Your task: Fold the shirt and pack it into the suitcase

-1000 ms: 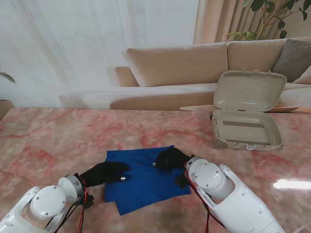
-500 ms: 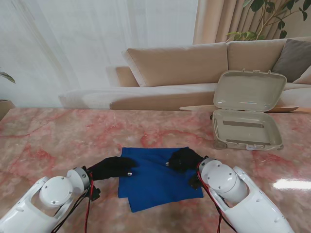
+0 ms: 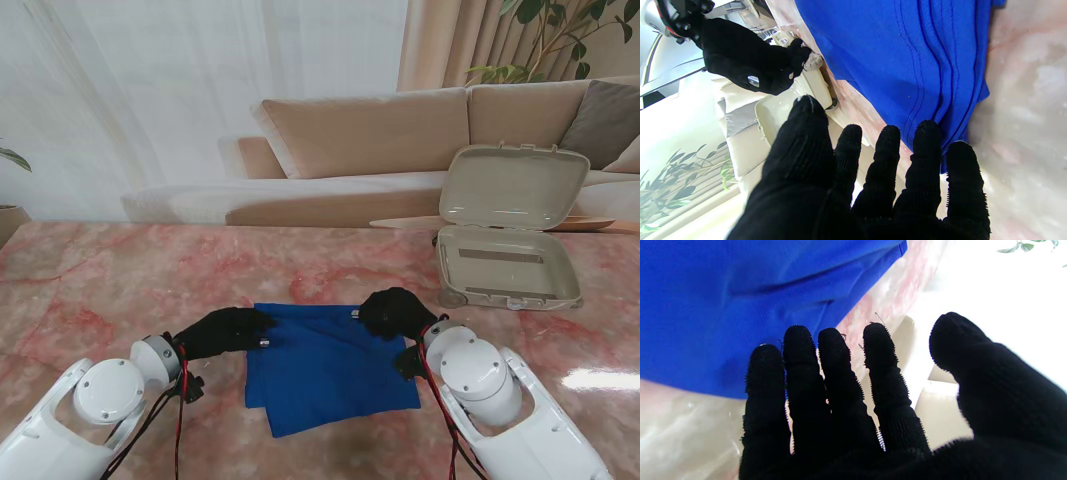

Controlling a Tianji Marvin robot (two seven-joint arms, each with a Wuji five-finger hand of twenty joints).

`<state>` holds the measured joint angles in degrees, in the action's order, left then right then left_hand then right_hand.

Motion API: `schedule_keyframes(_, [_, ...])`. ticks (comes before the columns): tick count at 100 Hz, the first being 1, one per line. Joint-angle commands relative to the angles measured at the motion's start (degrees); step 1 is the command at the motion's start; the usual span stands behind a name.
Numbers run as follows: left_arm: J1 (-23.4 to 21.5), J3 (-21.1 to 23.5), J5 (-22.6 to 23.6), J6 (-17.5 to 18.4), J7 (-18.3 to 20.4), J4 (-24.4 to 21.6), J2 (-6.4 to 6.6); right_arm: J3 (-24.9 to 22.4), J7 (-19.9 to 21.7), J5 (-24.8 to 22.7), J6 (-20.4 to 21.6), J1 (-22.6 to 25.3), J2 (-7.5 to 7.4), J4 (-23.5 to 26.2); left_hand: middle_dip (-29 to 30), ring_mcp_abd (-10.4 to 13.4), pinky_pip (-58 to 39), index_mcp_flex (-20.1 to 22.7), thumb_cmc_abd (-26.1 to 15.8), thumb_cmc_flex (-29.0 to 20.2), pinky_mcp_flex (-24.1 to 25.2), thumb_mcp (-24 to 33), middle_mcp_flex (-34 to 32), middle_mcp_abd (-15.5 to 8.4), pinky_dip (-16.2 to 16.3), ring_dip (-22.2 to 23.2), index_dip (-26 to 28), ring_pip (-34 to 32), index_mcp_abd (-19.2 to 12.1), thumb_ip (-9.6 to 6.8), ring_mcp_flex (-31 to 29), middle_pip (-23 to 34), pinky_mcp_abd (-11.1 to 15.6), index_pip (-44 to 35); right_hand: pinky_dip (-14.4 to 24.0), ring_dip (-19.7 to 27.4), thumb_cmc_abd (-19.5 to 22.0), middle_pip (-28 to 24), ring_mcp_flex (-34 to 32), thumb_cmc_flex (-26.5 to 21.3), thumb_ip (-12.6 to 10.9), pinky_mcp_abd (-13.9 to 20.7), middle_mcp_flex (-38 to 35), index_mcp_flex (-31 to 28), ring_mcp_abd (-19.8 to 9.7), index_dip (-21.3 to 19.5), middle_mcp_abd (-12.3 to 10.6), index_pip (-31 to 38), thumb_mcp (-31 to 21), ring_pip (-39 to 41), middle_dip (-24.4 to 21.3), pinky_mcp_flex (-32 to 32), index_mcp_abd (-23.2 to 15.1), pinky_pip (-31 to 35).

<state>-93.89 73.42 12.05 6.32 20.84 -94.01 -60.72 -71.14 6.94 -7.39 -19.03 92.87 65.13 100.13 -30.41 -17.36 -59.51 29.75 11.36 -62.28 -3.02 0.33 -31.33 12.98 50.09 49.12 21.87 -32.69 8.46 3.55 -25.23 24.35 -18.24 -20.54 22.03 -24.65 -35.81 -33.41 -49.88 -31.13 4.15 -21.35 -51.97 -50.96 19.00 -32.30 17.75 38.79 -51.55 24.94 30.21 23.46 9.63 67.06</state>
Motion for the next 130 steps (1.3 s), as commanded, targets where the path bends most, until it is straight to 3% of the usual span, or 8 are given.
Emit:
schedule_keyframes(1, [-0.5,0.0,0.1,-0.3,-0.5,-0.1,0.06,-0.9,0.3,-0.3,0.0,1.4,-0.21,0.7,-0.3,-1.3,0.3,0.7,-2.6,-2.6,0.3,-1.0,-0.3,-0.1,0.3,-0.6,-0.2,1.1,0.2,-1.69,-1.5,0.4,-0.9,-0.8,1.1,-1.7,0.9,0.7,-1.4,1.4,-1.7,-0.4,-0.1,-2.1,-0.3,-1.2,0.0,-1.6,1.8,1.3,0.0,0.8,-0.1,2.2])
schedule_keyframes(8, [-0.6,-0.3,-0.2,-0.6,-0.8,0.4,-0.05,-2.2,0.7,-2.1,0.0,2.5,-0.52,1.4,-0.4,-1.4,0.3,0.8,-2.6,-2.6,0.2,-1.0,-0.2,-0.2,0.3,-0.6,-0.2,1.1,0.2,-1.69,-1.4,0.3,-0.8,-0.8,3.2,-2.9,2.1,0.8,-2.1,2.8,-2.7,-0.5,-0.1,-3.4,0.2,-4.8,0.4,-4.8,2.7,2.5,0.0,1.4,0.3,3.3])
schedule_keyframes(11, [-0.5,-0.5,-0.4,-0.6,-0.8,0.7,-0.07,-2.7,0.8,-3.1,-0.2,2.9,-0.66,1.6,-0.4,-1.3,0.3,0.8,-2.5,-2.6,0.2,-1.0,-0.2,-0.2,0.3,-0.6,-0.2,1.0,0.1,-1.69,-1.5,0.3,-0.8,-0.8,4.9,-3.8,2.4,0.6,-2.2,3.1,-3.4,-0.3,-0.1,-3.9,0.4,-8.2,0.5,-6.8,3.2,3.7,0.3,1.5,0.4,3.6])
schedule_keyframes(15, [-0.4,-0.9,-0.5,-0.5,-0.8,1.3,-0.08,-3.4,1.1,-4.6,-0.4,3.3,-0.86,1.7,-0.4,-1.3,0.3,0.7,-2.6,-2.6,0.2,-1.0,-0.2,-0.2,0.3,-0.6,-0.3,1.1,0.1,-1.68,-1.5,0.3,-0.8,-0.7,5.6,-4.5,2.4,0.2,-2.4,3.6,-3.3,-0.1,-0.1,-4.0,0.6,-8.9,0.7,-7.2,3.5,4.9,0.5,1.7,0.5,4.3])
schedule_keyframes(53, [3.0,-3.7,-1.8,0.1,-0.2,6.0,-0.19,-5.5,6.7,-16.0,-5.4,2.4,-3.02,-0.5,-0.5,-1.3,0.3,0.6,-2.6,-2.7,0.2,-1.0,-0.1,-0.3,0.2,-0.5,-0.2,1.0,0.2,-1.72,-1.4,0.5,-0.8,-0.8,6.3,-5.8,3.5,0.2,0.7,9.1,-2.3,1.5,3.5,-1.5,1.1,-8.9,1.5,-9.5,7.2,7.0,1.3,-0.4,0.9,4.0])
schedule_keyframes(79, [3.1,-4.0,-2.2,0.1,0.2,6.2,-0.12,-3.8,10.3,-17.4,-6.7,0.0,-3.96,-4.1,-0.4,-1.4,0.3,0.7,-2.6,-2.7,0.3,-1.0,-0.2,-0.2,0.2,-0.5,-0.2,1.0,0.2,-1.72,-1.4,0.4,-0.9,-0.9,9.2,-9.3,5.2,-2.1,5.9,9.4,-2.6,1.9,9.3,1.6,1.6,-9.3,2.3,-12.7,10.9,12.5,4.9,-3.9,1.4,4.4])
schedule_keyframes(98, [3.0,-4.1,-1.9,0.2,0.4,6.0,-0.04,-2.8,11.0,-19.0,-7.1,-0.6,-4.27,-5.2,-0.4,-1.3,0.3,0.7,-2.6,-2.7,0.2,-1.0,-0.2,-0.3,0.2,-0.5,-0.2,1.0,0.1,-1.71,-1.4,0.4,-0.9,-0.9,14.5,-15.2,6.3,-7.3,9.9,10.4,-2.8,2.1,13.6,3.8,1.2,-9.9,2.6,-14.1,12.6,21.8,11.1,-5.8,1.1,6.5])
schedule_keyframes(130, [3.6,-5.0,-2.5,0.3,0.7,6.9,-0.06,-0.5,15.3,-23.5,-8.4,-2.2,-5.56,-6.2,-0.4,-1.3,0.3,0.6,-2.6,-2.7,0.2,-1.0,-0.1,-0.3,0.2,-0.5,-0.2,0.9,0.1,-1.71,-1.4,0.5,-0.8,-0.9,17.7,-18.1,8.1,-9.2,12.5,12.6,-2.7,2.8,16.9,5.8,0.1,-10.2,2.2,-15.1,14.5,25.4,15.4,-7.1,0.4,7.1])
